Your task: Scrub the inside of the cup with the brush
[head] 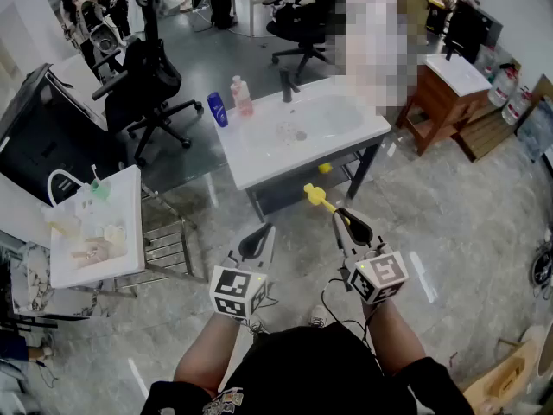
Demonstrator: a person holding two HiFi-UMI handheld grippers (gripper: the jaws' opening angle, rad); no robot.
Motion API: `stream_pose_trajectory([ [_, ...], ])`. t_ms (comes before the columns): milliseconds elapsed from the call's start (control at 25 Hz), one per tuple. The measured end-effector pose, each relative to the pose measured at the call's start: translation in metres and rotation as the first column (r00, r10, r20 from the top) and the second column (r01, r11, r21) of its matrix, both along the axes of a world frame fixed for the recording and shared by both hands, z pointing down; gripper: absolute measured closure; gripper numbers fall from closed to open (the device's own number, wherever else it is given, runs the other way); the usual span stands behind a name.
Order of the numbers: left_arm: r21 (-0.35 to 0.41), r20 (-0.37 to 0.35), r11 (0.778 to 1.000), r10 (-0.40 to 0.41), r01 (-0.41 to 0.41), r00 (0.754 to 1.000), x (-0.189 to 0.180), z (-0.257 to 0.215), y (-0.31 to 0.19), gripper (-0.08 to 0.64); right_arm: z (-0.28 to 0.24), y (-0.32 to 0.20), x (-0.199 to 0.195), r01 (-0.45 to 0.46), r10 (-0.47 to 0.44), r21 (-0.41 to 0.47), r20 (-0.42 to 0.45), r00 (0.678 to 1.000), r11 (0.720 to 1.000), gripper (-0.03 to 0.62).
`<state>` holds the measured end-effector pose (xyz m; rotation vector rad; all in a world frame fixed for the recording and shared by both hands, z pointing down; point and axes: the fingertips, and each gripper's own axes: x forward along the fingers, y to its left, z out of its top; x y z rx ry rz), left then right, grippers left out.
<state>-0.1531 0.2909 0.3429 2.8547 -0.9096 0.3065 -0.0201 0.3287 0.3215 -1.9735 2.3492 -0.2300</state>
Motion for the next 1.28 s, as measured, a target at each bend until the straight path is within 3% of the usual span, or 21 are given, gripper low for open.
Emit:
stream_pose_trajectory([
  [520, 0.013, 0.011, 1.000, 0.012, -0.012, 1.000, 0.006, -0.001, 0.006, 0.546, -0.003, 0.009, 0.008, -0.004, 0.004, 0.024, 0.013, 1.000, 1.000, 0.555],
  [920, 0.021, 0.019, 0.999, 0.039, -0.039, 0.999, 0.031, 0.000, 0.015, 0.543, -0.005, 0.014, 0.030, 0.007, -0.008, 0.039, 0.024, 1.000, 0.999, 0.555],
  [1280, 0.034, 0.030, 0.999, -0.002, 0.001, 1.000, 0.063, -0.001, 0.023, 0.444, -0.007, 0.020, 0.063, 0.041, -0.043, 0.051, 0.037, 0.998, 0.998, 0.555],
])
